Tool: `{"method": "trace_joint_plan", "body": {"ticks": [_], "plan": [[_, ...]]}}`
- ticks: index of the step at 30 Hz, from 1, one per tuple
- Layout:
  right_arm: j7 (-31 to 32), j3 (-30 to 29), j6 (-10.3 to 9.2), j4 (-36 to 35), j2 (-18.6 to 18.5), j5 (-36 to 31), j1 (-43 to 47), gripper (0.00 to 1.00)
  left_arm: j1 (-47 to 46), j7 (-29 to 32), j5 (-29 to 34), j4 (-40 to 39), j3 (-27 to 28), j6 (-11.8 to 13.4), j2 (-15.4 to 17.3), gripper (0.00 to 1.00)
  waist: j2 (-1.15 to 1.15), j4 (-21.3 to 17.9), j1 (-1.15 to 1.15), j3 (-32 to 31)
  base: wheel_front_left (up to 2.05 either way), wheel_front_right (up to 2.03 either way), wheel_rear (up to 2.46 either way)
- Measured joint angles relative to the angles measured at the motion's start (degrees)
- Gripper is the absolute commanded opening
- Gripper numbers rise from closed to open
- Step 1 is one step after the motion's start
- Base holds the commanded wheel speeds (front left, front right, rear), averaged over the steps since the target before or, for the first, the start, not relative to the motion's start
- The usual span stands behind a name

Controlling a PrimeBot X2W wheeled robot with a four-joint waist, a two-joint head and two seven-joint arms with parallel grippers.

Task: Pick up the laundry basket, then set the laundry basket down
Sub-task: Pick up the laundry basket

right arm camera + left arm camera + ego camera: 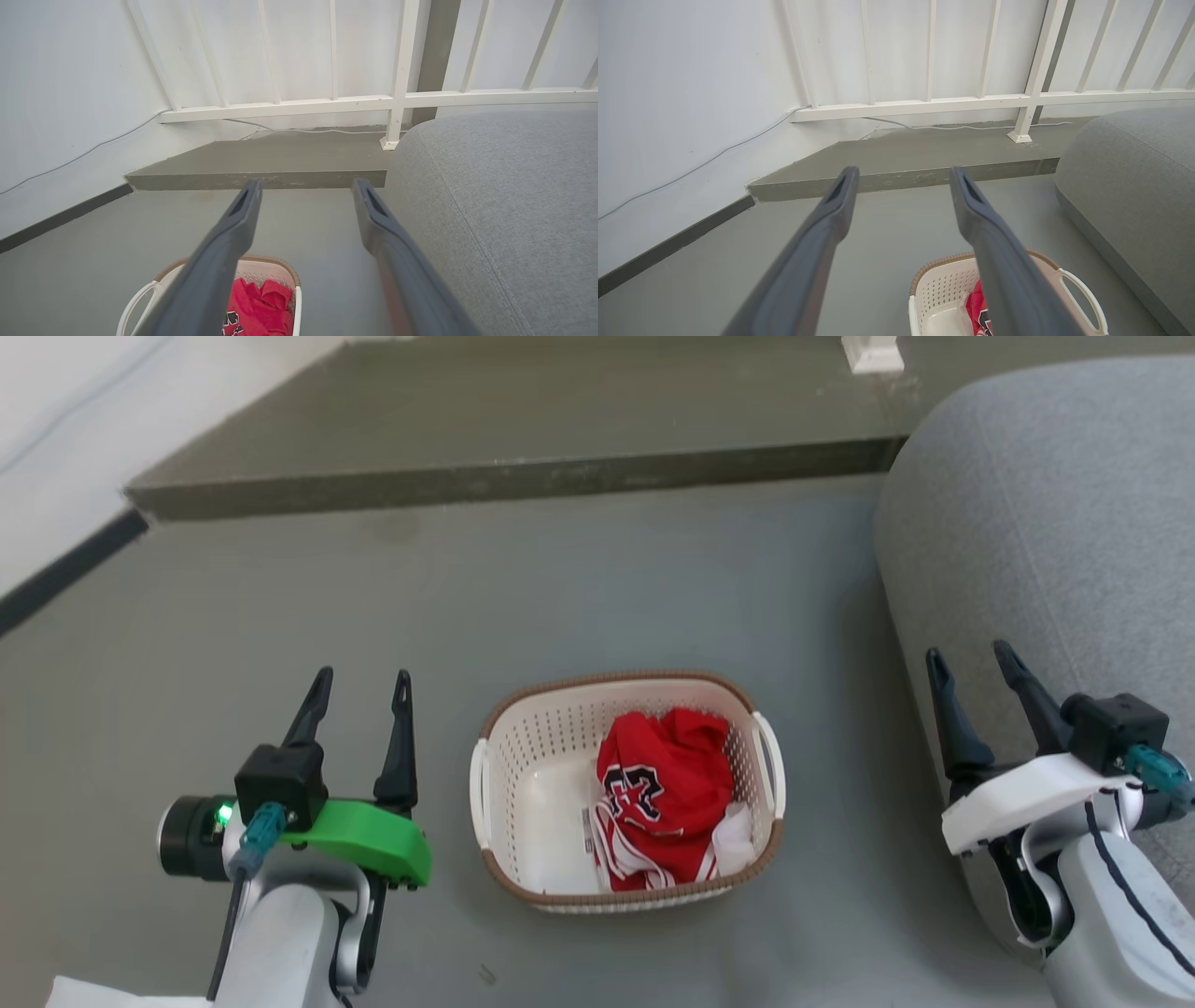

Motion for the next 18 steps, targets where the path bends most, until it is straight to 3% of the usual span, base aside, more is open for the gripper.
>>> {"method": "trace_joint_plan", "body": {"ticks": [18], "plan": [[-0.07, 0.2, 1.43, 1.8, -0.37, -0.02, -8.13, 1.0, -6.79, 0.0, 0.34, 0.2, -0.02, 0.77, -0.67, 1.0, 0.0, -0.06, 0.0, 12.53, 0.0, 0.0, 0.0]]}}
